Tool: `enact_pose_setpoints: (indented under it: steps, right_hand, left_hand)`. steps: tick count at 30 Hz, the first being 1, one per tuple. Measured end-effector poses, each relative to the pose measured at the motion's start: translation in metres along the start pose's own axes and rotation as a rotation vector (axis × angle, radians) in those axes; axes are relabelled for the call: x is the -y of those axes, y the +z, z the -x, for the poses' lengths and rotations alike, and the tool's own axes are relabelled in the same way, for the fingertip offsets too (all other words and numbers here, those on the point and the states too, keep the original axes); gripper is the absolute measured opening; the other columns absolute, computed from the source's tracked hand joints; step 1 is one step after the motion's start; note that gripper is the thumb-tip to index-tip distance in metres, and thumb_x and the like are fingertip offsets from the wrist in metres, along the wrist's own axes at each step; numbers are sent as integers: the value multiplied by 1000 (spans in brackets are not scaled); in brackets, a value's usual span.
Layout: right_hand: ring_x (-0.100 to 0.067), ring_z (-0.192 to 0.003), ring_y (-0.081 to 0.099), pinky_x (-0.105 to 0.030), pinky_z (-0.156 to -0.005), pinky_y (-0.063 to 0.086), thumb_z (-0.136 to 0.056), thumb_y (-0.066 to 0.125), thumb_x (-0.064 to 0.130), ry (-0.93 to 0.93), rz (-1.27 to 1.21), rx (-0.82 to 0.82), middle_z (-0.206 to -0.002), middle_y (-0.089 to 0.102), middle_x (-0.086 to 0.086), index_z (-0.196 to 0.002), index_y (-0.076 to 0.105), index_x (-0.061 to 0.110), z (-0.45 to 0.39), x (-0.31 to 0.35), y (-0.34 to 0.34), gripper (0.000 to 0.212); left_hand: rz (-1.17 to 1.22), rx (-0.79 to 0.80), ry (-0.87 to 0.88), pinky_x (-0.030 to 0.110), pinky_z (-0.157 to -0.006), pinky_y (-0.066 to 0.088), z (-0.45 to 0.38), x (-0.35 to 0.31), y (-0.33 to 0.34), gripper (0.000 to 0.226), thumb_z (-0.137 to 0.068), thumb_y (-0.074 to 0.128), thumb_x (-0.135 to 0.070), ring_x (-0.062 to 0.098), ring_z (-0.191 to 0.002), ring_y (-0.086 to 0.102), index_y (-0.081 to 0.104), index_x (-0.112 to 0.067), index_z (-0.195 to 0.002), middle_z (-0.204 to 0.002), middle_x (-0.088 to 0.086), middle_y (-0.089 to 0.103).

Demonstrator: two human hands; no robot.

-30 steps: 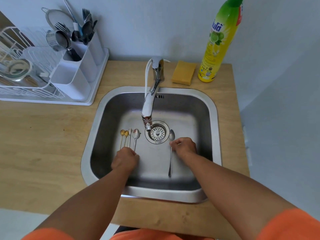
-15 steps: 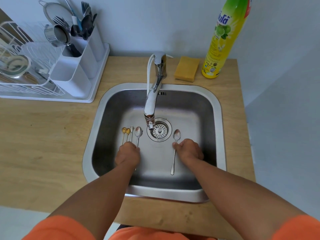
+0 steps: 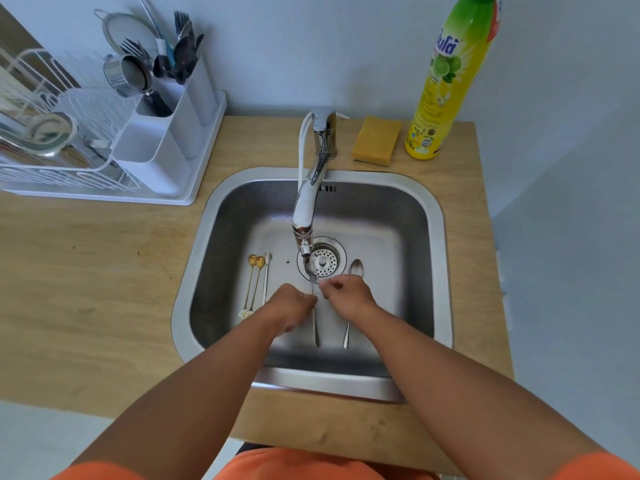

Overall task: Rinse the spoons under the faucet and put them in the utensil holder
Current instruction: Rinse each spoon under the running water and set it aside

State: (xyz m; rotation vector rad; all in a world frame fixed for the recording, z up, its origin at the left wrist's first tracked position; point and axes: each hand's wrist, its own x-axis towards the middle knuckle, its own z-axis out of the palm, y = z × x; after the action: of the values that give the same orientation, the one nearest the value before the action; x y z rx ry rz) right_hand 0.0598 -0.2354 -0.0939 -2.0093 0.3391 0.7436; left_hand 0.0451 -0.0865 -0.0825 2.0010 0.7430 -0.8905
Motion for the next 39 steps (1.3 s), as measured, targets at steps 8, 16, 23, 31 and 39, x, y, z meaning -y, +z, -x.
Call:
enact_pose_setpoints:
  steps: [8,16,23,31,39]
  right_hand:
    - [-6,-72,66,-20,-69,50,-91,77,27,0,-145,75,-73,74,10,-72,77,23,6,7,-6,20]
    - [-13,-74,67,-30,-76,53,-89,72,33,-63,8,56,-71,76,6,-71,79,17,18,-1,-11,26]
    - [-10,-76,69,-24,-66,48,-92,73,35,-92,14,34,-73,76,9,-72,79,20,23,-3,-17,25]
    - [-14,-74,69,-28,-67,52,-94,70,36,-135,30,-19,-71,75,9,-76,79,22,23,-5,-23,25]
    - [-18,-76,67,-35,-72,54,-98,66,39,-208,159,-1,-75,71,8,-73,73,28,29,0,-19,29]
  left_hand:
    - [161,226,11,23,-49,37,34,1,-7,24,-100,61,-35,11,-67,58,71,-13,-106,-99,0,73]
    - [438,-105,183,29,-60,51,22,-11,6,21,-94,73,-33,16,-75,65,70,-20,-110,-99,2,76]
    - [484,-326,268,35,-75,58,21,-17,21,30,-96,67,-46,24,-81,75,80,-19,-96,-88,1,77]
    - [767,-101,35,30,-64,45,22,-19,24,19,-102,61,-31,10,-74,69,72,-15,-102,-68,-6,68]
    - [848,-122,11,32,-69,46,35,-27,27,27,-84,80,-50,10,-86,71,78,-27,-95,-92,-10,80]
